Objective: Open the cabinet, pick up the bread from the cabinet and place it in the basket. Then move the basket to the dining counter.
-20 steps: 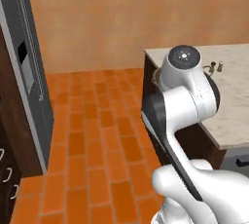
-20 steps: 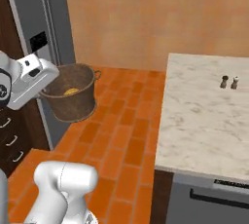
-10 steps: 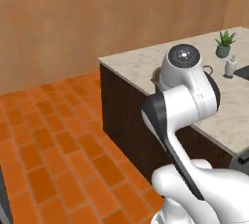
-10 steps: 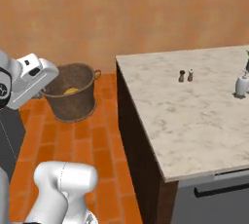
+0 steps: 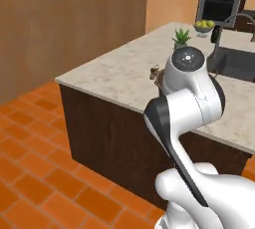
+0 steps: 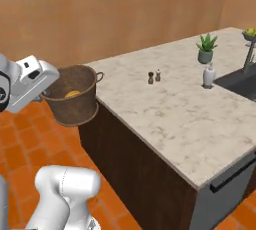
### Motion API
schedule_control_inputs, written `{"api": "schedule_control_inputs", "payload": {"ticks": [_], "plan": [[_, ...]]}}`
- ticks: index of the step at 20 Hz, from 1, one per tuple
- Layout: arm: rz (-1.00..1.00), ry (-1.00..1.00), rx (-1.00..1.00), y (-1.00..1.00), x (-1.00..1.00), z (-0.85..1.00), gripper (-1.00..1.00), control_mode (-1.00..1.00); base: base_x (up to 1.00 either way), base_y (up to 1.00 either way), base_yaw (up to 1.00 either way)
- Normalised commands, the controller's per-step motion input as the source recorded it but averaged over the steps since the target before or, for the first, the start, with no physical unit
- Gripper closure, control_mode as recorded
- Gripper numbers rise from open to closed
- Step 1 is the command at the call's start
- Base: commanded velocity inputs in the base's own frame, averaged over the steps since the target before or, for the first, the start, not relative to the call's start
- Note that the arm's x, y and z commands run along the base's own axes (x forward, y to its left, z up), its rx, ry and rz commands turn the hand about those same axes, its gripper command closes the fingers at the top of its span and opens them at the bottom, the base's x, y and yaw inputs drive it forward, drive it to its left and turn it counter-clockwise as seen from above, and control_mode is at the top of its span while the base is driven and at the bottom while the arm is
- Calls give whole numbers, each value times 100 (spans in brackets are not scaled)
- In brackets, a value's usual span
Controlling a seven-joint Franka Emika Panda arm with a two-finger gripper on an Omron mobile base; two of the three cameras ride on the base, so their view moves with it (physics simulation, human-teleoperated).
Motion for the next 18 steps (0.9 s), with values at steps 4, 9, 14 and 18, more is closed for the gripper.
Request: {"api": "schedule_control_inputs", "payload": {"ticks": [4, 9, 14, 18], "plan": [[0, 0, 0, 0, 0, 0, 100, 100, 68, 85, -64], [0, 0, 0, 0, 0, 0, 100, 100, 50, 88, -65], [0, 0, 0, 0, 0, 0, 100, 100, 41, 91, -65], [0, 0, 0, 0, 0, 0, 100, 100, 25, 99, -58]]}}
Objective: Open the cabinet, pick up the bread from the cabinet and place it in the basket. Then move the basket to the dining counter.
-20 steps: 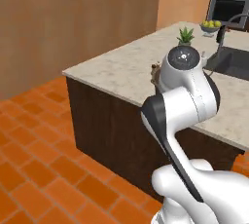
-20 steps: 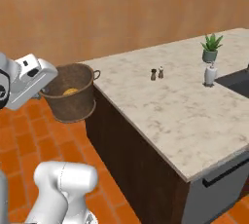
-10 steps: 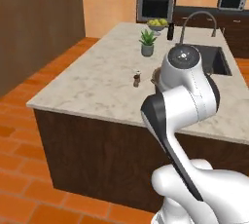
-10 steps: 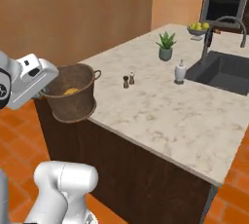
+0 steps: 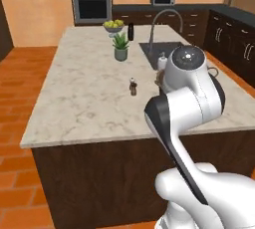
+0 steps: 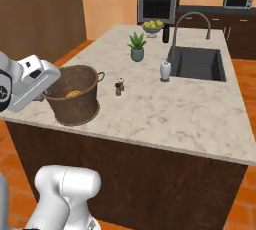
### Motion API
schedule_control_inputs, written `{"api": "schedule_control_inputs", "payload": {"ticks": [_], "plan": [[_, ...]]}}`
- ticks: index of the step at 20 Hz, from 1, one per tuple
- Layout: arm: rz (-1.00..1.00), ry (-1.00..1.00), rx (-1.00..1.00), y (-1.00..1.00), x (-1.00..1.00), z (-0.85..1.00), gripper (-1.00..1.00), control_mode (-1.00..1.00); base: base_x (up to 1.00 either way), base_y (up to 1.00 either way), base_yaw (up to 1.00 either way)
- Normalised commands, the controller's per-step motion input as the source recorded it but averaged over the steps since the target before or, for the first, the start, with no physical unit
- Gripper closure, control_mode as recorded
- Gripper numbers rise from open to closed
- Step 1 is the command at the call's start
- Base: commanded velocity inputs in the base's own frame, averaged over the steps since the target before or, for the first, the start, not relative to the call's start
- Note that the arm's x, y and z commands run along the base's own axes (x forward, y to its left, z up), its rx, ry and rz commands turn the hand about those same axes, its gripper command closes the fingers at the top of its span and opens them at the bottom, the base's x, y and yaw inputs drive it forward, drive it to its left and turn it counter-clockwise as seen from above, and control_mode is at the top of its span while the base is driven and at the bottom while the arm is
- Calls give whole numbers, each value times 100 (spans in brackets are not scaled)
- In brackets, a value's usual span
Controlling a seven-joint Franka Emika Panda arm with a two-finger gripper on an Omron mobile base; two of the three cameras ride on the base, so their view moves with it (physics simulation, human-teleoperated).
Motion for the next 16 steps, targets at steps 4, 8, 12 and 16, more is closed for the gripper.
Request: {"api": "schedule_control_inputs", "payload": {"ticks": [4, 8, 12, 16], "plan": [[0, 0, 0, 0, 0, 0, 100, 100, 35, 99, -45], [0, 0, 0, 0, 0, 0, 100, 100, 48, 85, -34], [0, 0, 0, 0, 0, 0, 100, 100, 40, 49, -16], [0, 0, 0, 0, 0, 0, 100, 100, 34, 15, 0]]}}
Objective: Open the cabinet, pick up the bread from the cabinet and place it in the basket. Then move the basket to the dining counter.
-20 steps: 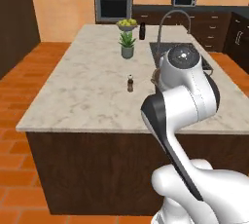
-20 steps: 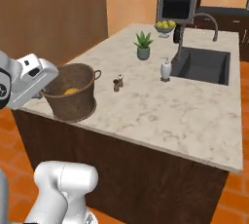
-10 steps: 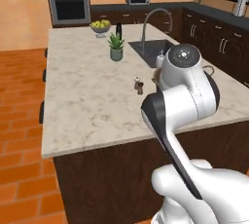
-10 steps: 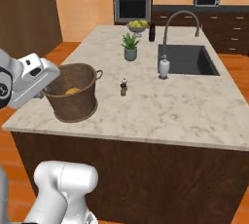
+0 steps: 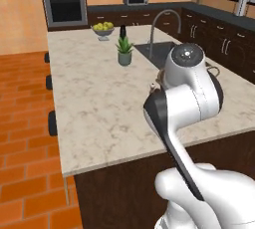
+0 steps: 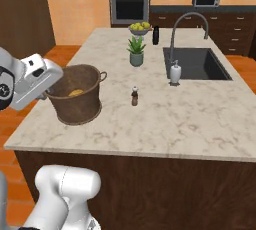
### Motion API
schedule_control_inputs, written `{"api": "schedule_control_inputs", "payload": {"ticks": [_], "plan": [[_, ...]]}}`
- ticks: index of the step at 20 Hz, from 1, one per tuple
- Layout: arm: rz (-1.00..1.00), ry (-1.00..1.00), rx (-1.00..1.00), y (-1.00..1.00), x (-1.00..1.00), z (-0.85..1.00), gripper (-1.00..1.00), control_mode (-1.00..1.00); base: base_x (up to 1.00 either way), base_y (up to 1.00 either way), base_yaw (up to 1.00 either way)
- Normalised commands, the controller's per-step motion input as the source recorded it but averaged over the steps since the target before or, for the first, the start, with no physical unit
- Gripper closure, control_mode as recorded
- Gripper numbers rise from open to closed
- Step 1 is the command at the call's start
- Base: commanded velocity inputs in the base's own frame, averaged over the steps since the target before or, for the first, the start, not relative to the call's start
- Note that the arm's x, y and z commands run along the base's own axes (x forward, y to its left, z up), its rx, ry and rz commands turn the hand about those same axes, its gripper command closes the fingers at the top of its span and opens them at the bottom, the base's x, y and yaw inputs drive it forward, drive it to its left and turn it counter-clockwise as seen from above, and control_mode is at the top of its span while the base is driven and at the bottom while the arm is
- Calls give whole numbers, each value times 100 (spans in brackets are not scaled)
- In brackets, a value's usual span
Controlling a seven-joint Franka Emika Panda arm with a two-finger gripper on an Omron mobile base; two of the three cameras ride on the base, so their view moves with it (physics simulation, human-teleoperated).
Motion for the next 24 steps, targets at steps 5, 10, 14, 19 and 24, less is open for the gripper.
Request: {"api": "schedule_control_inputs", "payload": {"ticks": [5, 10, 14, 19, 24], "plan": [[0, 1, 9, 14, 64, -24, 100, -100, 11, 1, 0], [0, 13, 6, 44, 100, -66, 100, -100, 0, 0, 0], [0, 17, 0, 61, 100, -77, 100, -100, 0, 0, 0], [0, 16, 0, 37, 97, -70, 100, -100, 0, 0, 0], [0, 12, 0, 15, 87, -69, 100, -100, 0, 0, 0]]}}
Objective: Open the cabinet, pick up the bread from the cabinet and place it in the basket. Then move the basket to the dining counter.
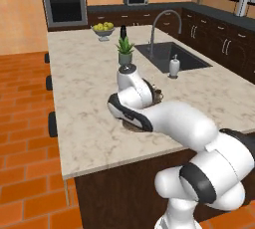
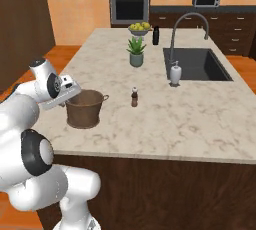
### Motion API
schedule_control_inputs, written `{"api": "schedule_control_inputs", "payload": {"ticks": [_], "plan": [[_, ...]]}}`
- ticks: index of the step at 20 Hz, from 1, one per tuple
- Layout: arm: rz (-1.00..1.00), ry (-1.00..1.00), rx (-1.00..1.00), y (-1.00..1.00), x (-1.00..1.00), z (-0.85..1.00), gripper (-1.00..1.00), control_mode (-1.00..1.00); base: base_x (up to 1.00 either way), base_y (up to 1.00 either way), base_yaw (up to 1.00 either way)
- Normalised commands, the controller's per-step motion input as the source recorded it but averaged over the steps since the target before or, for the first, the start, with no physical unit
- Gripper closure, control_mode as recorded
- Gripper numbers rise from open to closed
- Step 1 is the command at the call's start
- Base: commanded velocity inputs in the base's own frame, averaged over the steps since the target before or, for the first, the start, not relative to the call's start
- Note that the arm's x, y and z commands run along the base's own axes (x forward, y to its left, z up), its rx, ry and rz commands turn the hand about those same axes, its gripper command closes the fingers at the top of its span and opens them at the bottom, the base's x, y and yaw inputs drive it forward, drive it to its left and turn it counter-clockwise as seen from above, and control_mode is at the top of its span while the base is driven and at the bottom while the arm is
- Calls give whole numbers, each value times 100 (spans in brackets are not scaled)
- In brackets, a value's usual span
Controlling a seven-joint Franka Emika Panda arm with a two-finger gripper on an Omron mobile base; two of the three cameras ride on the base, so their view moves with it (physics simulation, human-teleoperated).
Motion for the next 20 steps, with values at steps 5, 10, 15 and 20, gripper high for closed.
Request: {"api": "schedule_control_inputs", "payload": {"ticks": [5, 10, 15, 20], "plan": [[0, 6, 0, 15, 50, -56, 100, -100, 0, 0, 0], [-3, 0, 1, 3, -7, -12, -100, -100, 0, 0, 0], [-5, -11, 1, 0, -17, 43, -100, -100, 0, 0, 0], [-5, -22, 0, -11, -44, 99, -100, -100, 0, 0, 0]]}}
